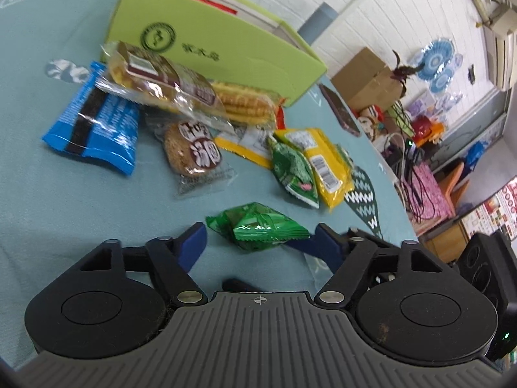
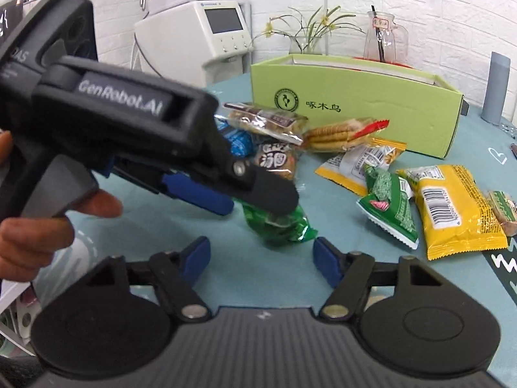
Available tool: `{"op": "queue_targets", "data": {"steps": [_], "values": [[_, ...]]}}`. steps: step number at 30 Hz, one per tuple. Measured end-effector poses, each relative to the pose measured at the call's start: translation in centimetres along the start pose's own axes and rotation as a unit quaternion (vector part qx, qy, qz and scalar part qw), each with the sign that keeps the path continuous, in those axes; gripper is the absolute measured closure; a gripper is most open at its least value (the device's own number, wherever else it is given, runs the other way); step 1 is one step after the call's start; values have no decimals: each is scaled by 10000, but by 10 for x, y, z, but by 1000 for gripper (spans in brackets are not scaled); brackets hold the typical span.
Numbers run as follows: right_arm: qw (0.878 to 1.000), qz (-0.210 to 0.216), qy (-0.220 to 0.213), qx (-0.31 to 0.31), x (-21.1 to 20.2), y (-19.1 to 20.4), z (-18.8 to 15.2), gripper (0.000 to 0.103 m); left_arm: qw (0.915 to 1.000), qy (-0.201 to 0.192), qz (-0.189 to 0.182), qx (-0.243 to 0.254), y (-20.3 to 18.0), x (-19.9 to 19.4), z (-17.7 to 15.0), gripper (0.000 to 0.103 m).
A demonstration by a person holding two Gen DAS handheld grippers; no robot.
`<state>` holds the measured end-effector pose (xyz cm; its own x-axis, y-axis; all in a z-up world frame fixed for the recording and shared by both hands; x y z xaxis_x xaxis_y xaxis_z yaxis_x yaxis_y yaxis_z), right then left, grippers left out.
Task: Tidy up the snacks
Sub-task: 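Move the left gripper down to the green snack packet, then grasp the green packet with the left gripper and drop it into the box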
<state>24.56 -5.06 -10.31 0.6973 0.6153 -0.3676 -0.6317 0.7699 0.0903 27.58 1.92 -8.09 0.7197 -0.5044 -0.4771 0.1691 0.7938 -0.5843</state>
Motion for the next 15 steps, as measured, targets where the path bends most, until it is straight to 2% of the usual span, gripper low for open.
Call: {"op": "queue_targets", "data": {"steps": [6,8,10,11,12,15], "values": [[9999,-41,-2,156,10,-11,8,34,10000,23,-31,28,-1,9,3,58],[10000,-14,1,49,12,-7,7,35,9999,21,51,87,1,7,2,70],[9999,-35,-19,-138,11,-1,6,42,10000,-2,27,36,4,5,0,78],[9998,-73,-19,-210,10,0,5,47,9999,-37,117,0,7,4,1,91],[9996,-83,-6,-257,10,3,6,55,9999,-53,147,-12,7,2,1,91],[9994,-71,-103,-334,4,5,18,58,9998,-189,57,-33,-2,-7,13,91]]}}
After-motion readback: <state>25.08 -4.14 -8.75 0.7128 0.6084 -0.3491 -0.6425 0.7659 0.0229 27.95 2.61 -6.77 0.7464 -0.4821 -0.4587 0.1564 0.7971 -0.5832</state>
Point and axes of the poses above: each gripper's, at about its wrist camera, not at the fingertips, and x roughly the way its jaws point, y to its left, z to its top, the point moved 9 cm from there along x, roughly the way its jaws point, and after that the axes turned 13 degrees about -y, right-handed, at the moved point
